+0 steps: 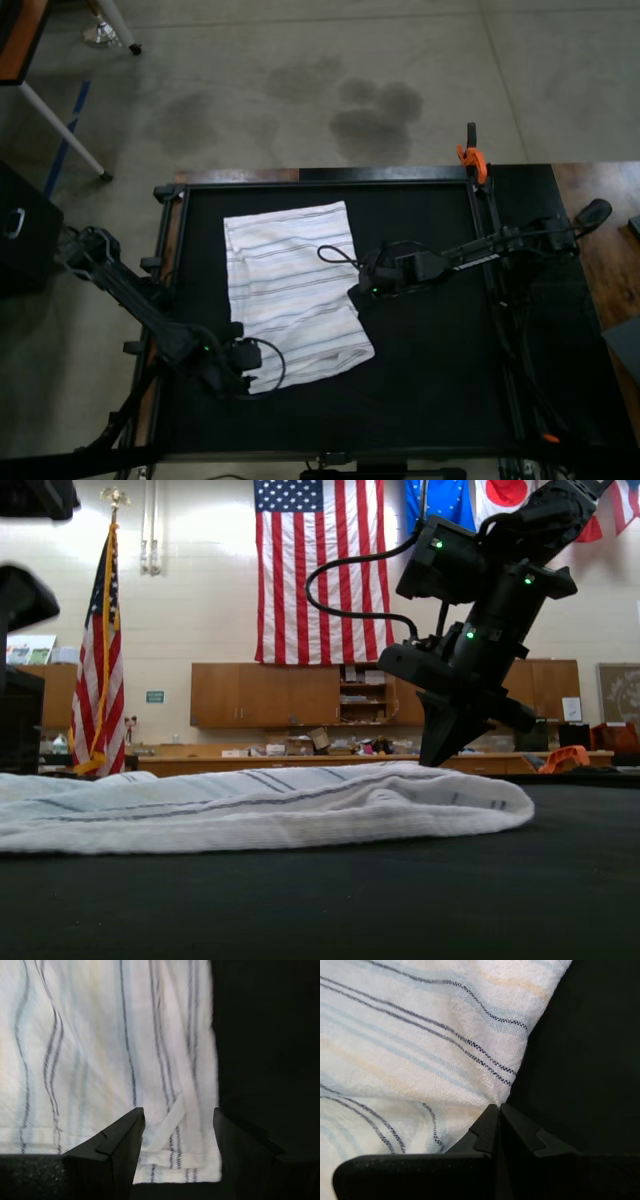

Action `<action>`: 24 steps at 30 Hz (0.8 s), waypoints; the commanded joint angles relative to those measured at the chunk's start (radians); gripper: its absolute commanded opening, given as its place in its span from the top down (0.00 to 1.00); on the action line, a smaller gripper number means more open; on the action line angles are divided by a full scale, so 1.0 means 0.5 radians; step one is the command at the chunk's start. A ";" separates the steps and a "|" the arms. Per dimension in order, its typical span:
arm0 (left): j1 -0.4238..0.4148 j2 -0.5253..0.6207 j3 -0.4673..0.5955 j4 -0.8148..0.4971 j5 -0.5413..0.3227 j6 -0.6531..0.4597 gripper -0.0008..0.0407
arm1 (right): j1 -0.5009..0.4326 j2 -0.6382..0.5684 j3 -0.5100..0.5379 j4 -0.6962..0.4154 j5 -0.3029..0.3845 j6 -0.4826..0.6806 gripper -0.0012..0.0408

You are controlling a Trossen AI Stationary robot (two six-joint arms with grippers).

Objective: Fold the towel

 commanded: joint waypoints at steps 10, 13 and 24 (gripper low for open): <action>-0.001 0.248 0.035 -0.114 0.359 0.031 0.53 | 0.000 -0.123 0.014 0.108 0.014 -0.024 0.97; -0.001 0.247 0.035 -0.120 0.326 0.069 0.53 | 0.000 -0.114 0.031 0.113 0.014 -0.024 0.97; 0.001 0.237 0.032 -0.149 0.217 0.372 0.53 | 0.000 -0.119 0.027 0.144 0.017 -0.037 0.97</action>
